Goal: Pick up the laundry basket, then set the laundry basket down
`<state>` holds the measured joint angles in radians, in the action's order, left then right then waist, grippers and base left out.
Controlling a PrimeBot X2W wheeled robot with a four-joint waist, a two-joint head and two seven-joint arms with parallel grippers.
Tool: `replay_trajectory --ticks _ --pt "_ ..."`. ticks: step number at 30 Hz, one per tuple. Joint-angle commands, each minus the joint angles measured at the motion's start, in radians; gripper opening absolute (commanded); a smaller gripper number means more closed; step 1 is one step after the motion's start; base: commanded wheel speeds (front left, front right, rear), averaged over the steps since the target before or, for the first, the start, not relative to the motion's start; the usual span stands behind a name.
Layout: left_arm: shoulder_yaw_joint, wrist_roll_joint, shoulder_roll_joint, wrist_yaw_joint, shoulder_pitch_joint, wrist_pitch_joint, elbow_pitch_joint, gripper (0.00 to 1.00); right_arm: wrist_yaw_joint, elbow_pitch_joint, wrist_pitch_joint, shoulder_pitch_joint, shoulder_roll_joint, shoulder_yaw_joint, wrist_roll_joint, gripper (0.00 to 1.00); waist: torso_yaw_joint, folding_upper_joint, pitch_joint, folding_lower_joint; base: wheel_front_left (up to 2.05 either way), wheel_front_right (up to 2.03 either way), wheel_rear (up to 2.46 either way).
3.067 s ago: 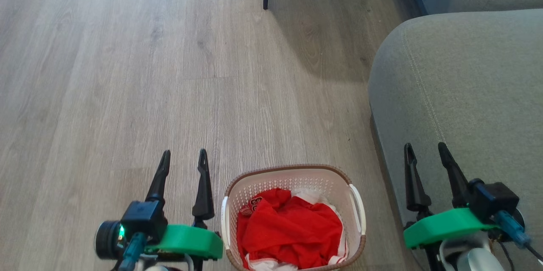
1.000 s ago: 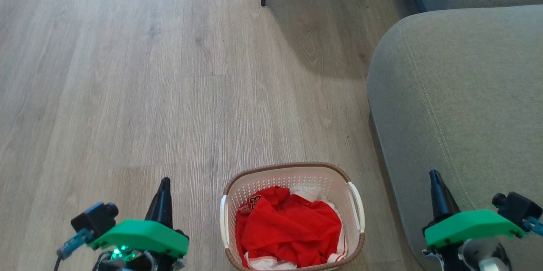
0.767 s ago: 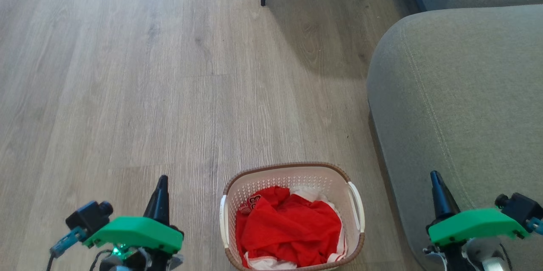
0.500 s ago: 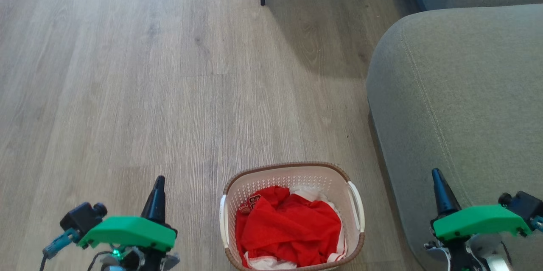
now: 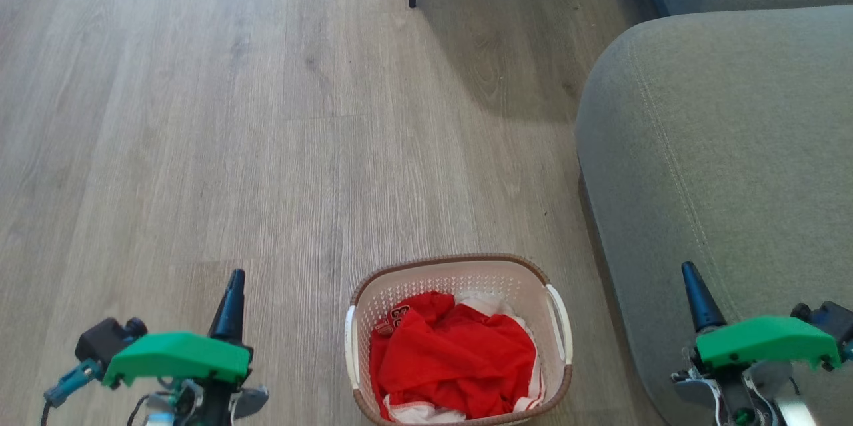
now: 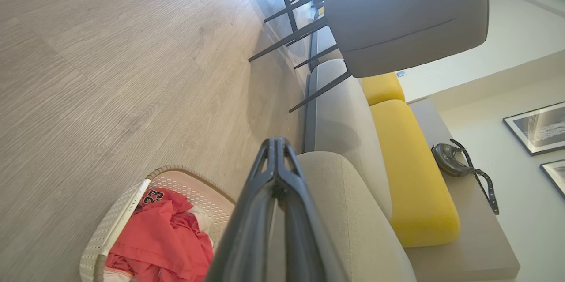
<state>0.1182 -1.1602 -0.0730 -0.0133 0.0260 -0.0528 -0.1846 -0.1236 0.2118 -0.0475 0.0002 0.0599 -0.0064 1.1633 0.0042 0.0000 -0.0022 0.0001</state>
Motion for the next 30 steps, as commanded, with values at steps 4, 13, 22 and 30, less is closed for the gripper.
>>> replay_trajectory --ticks 4,13,22,30 --pt "-0.044 -0.062 -0.012 -0.019 -0.068 0.015 0.017 0.0 -0.005 -0.021 0.017 -0.054 0.019 -0.002 0.062 0.0 0.0 0.0 0.001 -0.0001 0.0 0.0 0.0" --pt "-0.073 -0.149 -0.012 -0.04 -0.081 0.039 0.001 0.0 -0.005 -0.011 0.04 -0.064 0.019 -0.016 0.148 0.0 -0.001 0.0 0.002 -0.0001 0.0 0.0 0.0" --pt "-0.107 -0.247 -0.011 -0.062 -0.096 0.065 -0.016 0.0 -0.006 0.001 0.066 -0.076 0.019 -0.031 0.244 0.0 -0.002 0.0 0.003 -0.0001 0.0 0.0 0.0" --pt "-0.137 -0.334 -0.01 -0.082 -0.108 0.09 -0.032 0.0 -0.006 0.012 0.09 -0.087 0.018 -0.045 0.329 0.0 -0.003 0.0 0.004 -0.0001 0.0 0.0 0.0"
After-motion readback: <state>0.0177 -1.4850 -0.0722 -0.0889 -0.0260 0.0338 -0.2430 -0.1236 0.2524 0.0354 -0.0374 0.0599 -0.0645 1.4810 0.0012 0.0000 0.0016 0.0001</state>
